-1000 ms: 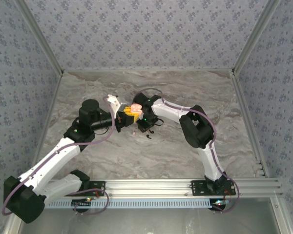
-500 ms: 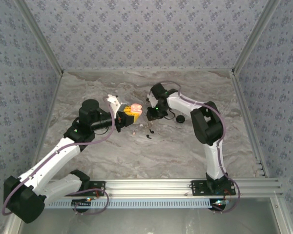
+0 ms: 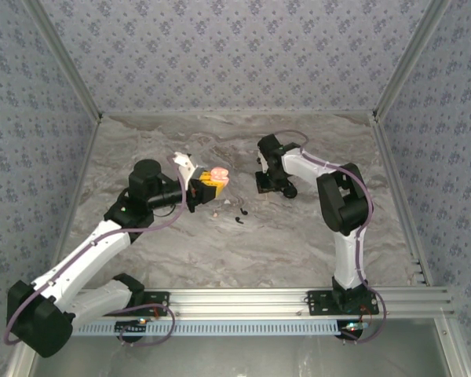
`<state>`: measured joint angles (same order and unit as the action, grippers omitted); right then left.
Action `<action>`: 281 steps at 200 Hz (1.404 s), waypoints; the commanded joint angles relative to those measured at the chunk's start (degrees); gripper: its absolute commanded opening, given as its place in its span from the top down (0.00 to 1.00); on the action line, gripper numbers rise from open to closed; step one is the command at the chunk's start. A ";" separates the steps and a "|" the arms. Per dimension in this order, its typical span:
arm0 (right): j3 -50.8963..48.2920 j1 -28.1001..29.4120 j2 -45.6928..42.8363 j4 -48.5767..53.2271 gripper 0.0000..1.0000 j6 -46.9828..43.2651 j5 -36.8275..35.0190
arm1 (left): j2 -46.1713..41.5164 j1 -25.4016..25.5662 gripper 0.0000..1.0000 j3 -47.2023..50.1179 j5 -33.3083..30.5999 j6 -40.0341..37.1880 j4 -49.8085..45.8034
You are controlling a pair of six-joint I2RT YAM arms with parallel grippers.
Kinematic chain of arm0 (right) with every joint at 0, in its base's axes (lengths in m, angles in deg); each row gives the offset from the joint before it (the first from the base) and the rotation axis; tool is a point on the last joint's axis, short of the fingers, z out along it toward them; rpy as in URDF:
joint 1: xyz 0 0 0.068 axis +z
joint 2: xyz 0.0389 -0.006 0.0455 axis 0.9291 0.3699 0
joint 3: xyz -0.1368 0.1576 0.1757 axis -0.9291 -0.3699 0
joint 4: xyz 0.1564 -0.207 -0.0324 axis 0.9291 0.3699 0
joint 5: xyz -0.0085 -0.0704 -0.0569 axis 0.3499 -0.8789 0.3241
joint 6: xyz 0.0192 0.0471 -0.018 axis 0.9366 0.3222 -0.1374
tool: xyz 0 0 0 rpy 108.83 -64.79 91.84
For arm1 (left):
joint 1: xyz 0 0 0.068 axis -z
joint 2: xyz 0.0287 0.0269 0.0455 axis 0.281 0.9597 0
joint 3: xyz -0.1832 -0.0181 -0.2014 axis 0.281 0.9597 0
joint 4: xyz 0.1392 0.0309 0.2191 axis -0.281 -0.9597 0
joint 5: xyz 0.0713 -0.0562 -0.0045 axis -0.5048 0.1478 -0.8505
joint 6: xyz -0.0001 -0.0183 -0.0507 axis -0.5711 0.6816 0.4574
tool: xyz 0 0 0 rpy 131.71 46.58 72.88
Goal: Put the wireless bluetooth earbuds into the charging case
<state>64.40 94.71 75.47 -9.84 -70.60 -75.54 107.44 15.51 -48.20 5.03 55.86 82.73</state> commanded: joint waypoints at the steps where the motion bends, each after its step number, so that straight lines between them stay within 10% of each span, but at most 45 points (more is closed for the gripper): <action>1: -0.59 0.56 -1.04 3.13 0.79 1.94 -5.85 | 0.28 -0.37 0.92 -0.58 0.03 -0.26 0.77; 84: 1.03 1.10 0.41 4.15 0.65 2.56 -5.01 | 0.54 -0.43 0.92 -0.82 0.10 -0.37 0.56; 281: 5.23 1.62 4.72 7.15 0.69 4.40 -5.22 | 0.45 -0.38 0.92 -0.97 0.22 -0.78 0.14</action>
<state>68.31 95.82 78.62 -4.84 -67.43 -80.02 108.01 15.51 -48.20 5.05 55.84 82.73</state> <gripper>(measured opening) 0.311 0.203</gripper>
